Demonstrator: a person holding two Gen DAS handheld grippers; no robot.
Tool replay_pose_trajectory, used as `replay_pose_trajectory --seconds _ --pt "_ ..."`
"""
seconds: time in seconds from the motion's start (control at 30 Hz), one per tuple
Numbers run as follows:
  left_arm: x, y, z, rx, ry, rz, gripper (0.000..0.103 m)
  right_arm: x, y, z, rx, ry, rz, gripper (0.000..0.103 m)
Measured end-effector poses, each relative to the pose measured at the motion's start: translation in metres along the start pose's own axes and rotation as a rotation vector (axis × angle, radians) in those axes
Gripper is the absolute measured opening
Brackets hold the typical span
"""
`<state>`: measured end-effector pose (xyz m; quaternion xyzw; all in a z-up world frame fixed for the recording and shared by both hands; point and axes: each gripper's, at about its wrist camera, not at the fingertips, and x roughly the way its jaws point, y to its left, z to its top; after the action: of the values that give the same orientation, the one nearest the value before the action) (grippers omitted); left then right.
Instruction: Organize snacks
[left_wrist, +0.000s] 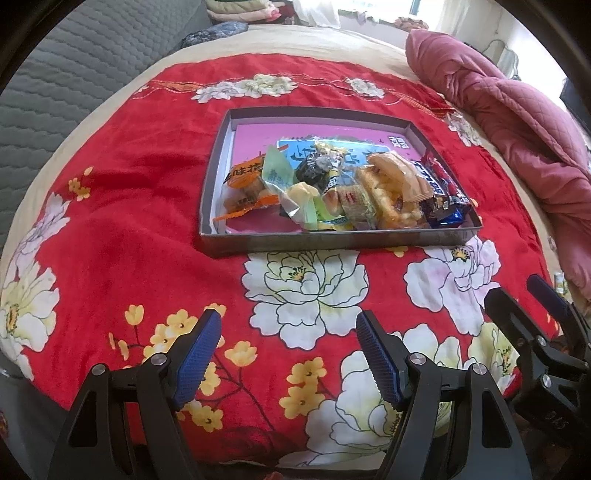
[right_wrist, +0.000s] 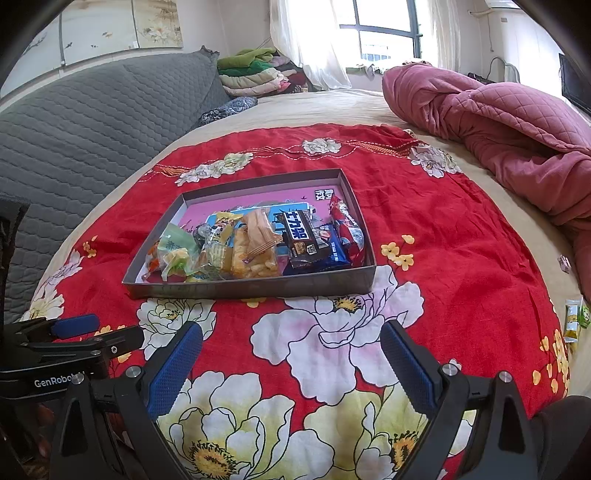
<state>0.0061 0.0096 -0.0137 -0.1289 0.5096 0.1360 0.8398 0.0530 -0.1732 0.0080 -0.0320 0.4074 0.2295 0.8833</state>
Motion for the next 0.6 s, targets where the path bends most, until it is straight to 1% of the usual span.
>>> replay_pose_trajectory --seconds 0.37,0.47,0.6 --pt "0.004 0.0 -0.001 0.001 0.007 0.013 0.077 0.002 0.0 0.0 0.0 0.002 0.006 0.097" --pt "0.007 0.001 -0.001 -0.003 -0.01 0.015 0.077 0.005 0.001 0.0 -0.006 0.0 0.014 0.097" --pt "0.015 0.007 -0.001 -0.019 -0.023 -0.004 0.077 0.008 0.0 0.002 -0.007 -0.009 0.025 0.097"
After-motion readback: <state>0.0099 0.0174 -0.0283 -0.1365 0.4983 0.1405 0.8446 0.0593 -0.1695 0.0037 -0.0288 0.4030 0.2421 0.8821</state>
